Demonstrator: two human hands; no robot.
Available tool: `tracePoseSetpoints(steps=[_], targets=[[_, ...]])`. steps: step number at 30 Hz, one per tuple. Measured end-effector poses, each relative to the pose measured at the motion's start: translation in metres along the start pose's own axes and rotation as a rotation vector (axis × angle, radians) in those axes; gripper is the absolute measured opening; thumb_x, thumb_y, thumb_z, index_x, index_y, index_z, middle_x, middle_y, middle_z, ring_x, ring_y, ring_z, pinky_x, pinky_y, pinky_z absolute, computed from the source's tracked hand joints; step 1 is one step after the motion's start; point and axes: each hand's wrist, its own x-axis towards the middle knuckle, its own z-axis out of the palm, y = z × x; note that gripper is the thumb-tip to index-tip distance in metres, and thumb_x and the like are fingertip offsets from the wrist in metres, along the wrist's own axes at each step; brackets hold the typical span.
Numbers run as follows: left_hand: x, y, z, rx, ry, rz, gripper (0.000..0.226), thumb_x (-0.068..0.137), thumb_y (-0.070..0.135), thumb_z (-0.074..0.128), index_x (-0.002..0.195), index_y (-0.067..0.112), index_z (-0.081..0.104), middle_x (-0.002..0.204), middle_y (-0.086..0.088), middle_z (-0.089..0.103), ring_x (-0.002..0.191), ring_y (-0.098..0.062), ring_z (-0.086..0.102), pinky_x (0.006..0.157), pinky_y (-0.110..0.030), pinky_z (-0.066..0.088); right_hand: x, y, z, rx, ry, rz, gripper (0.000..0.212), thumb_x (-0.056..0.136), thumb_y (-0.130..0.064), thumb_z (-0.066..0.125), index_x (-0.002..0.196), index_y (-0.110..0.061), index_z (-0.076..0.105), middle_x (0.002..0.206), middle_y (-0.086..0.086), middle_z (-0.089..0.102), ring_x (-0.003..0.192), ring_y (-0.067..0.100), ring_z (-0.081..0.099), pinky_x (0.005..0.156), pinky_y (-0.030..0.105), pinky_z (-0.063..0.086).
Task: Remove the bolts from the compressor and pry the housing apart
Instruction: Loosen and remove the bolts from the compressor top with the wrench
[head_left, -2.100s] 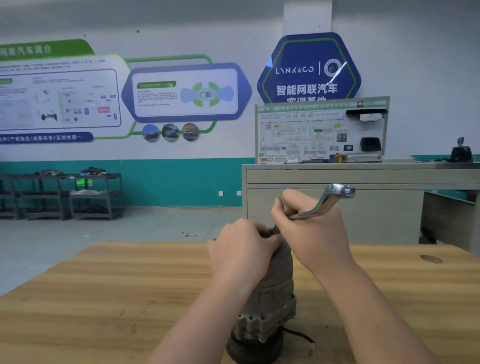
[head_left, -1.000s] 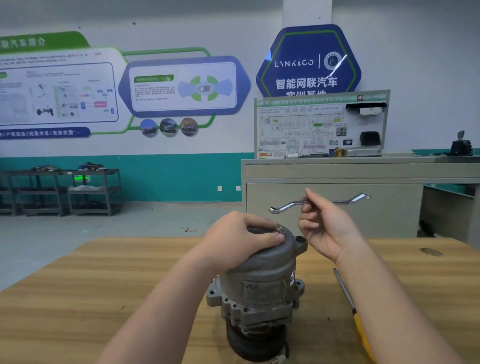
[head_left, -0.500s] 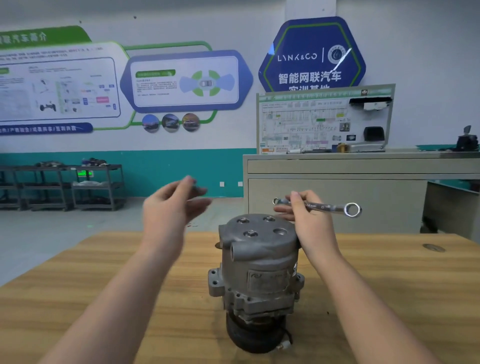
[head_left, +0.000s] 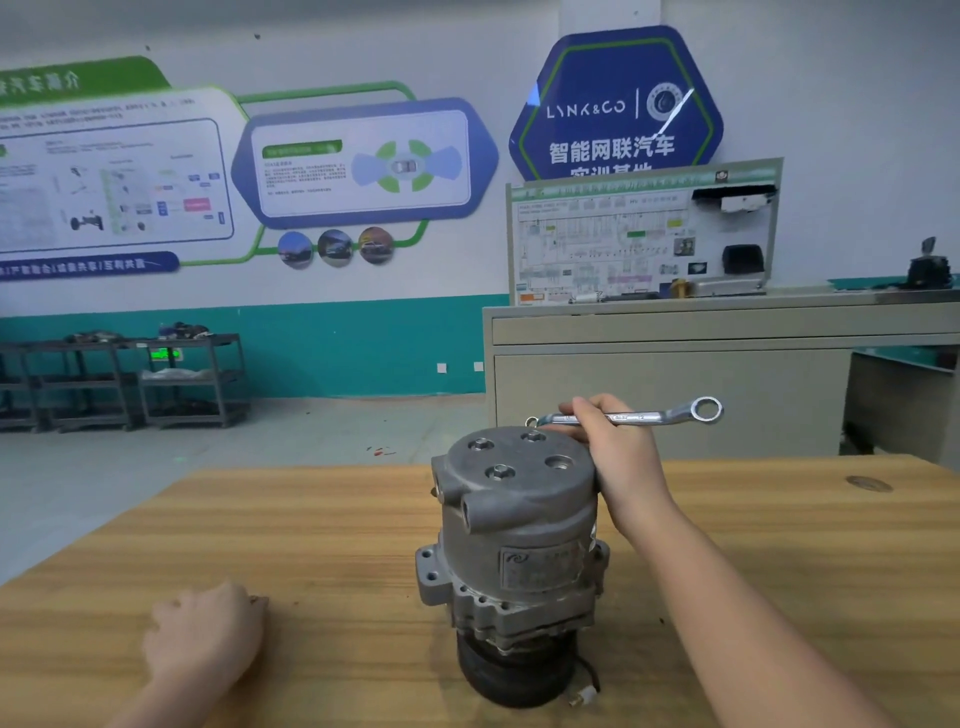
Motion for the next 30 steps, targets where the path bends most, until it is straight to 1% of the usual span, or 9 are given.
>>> tracePoseSetpoints(steps=[2, 4, 7, 10, 13, 18, 22, 25, 30], targets=[[-0.017, 0.015, -0.021, -0.154, 0.073, 0.097, 0.067, 0.093, 0.065, 0.033, 0.147, 0.026, 0.036, 0.138, -0.016, 0.042, 0.128, -0.034, 0.038, 0.104, -0.042, 0.036, 0.002, -0.001, -0.002, -0.057, -0.003, -0.049, 0.018, 0.097, -0.018, 0.051, 0.086, -0.013, 0.063, 0.075, 0.003, 0.074, 0.071, 0.011, 0.072, 0.057, 0.021, 0.051], [-0.041, 0.038, -0.048, -0.664, 0.139, 0.394, 0.070, 0.089, 0.064, 0.034, 0.148, 0.025, 0.035, 0.141, -0.007, 0.042, 0.131, -0.027, 0.039, 0.106, -0.041, 0.038, 0.005, -0.008, -0.008, -0.078, 0.033, -0.166, 0.017, 0.098, -0.016, 0.049, 0.085, -0.014, 0.059, 0.075, 0.006, 0.074, 0.071, 0.018, 0.073, 0.060, 0.025, 0.052], [-0.085, 0.077, -0.102, -1.199, 0.016, 0.829, 0.048, 0.087, 0.061, 0.032, 0.129, 0.044, 0.049, 0.124, 0.038, 0.052, 0.119, 0.012, 0.047, 0.094, -0.007, 0.039, 0.005, -0.030, -0.020, 0.152, 0.037, -0.305, 0.012, 0.095, -0.011, 0.054, 0.084, -0.016, 0.052, 0.074, 0.010, 0.074, 0.067, 0.025, 0.072, 0.053, 0.023, 0.051], [-0.116, 0.104, -0.120, -1.103, -0.121, 1.012, 0.032, 0.096, 0.049, 0.038, 0.119, 0.044, 0.059, 0.125, 0.034, 0.056, 0.120, 0.015, 0.046, 0.104, -0.009, 0.035, -0.005, -0.056, -0.025, 0.275, -0.150, -0.310, 0.020, 0.085, -0.026, 0.065, 0.067, -0.024, 0.058, 0.056, 0.009, 0.068, 0.046, 0.020, 0.065, 0.042, 0.020, 0.046], [-0.133, 0.114, -0.116, -0.992, 0.007, 0.914, 0.036, 0.104, 0.035, 0.035, 0.121, 0.030, 0.066, 0.131, 0.020, 0.058, 0.123, 0.002, 0.048, 0.111, -0.026, 0.034, -0.015, -0.072, -0.025, 0.101, -0.227, -0.319, 0.038, 0.076, -0.051, 0.068, 0.055, -0.020, 0.064, 0.039, 0.004, 0.054, 0.029, 0.015, 0.049, 0.033, 0.016, 0.035], [-0.154, 0.109, -0.120, -0.830, 0.404, 0.780, 0.048, 0.099, 0.045, 0.028, 0.085, 0.025, 0.070, 0.074, 0.009, 0.069, 0.069, -0.003, 0.059, 0.062, -0.022, 0.045, -0.025, -0.075, -0.023, -0.167, -0.248, -0.432, 0.039, 0.082, -0.045, 0.064, 0.052, -0.019, 0.062, 0.036, -0.001, 0.048, 0.030, 0.008, 0.040, 0.034, 0.015, 0.033], [-0.134, 0.115, -0.127, -0.644, 0.360, 0.853, 0.036, 0.099, 0.037, 0.041, 0.130, 0.033, 0.059, 0.144, 0.012, 0.047, 0.138, -0.011, 0.031, 0.114, -0.035, 0.026, -0.024, -0.070, -0.025, -0.333, -0.270, -0.474, 0.041, 0.088, -0.034, 0.066, 0.055, -0.012, 0.054, 0.038, -0.001, 0.050, 0.033, 0.005, 0.042, 0.040, 0.012, 0.036], [-0.133, 0.127, -0.120, -0.622, 0.099, 0.907, 0.040, 0.101, 0.034, 0.036, 0.138, 0.033, 0.052, 0.154, 0.011, 0.036, 0.141, -0.012, 0.027, 0.113, -0.025, 0.020, -0.023, -0.068, -0.027, -0.391, -0.265, -0.483, 0.042, 0.090, -0.028, 0.065, 0.057, -0.008, 0.049, 0.039, -0.003, 0.049, 0.035, 0.004, 0.044, 0.044, 0.014, 0.037], [-0.139, 0.139, -0.117, -0.623, 0.137, 0.867, 0.044, 0.101, 0.028, 0.032, 0.139, 0.023, 0.052, 0.152, 0.003, 0.041, 0.139, -0.010, 0.032, 0.114, -0.027, 0.021, -0.025, -0.066, -0.024, -0.489, -0.248, -0.567, 0.043, 0.092, -0.024, 0.062, 0.053, -0.017, 0.044, 0.043, -0.008, 0.042, 0.041, 0.003, 0.040, 0.046, 0.017, 0.034]])
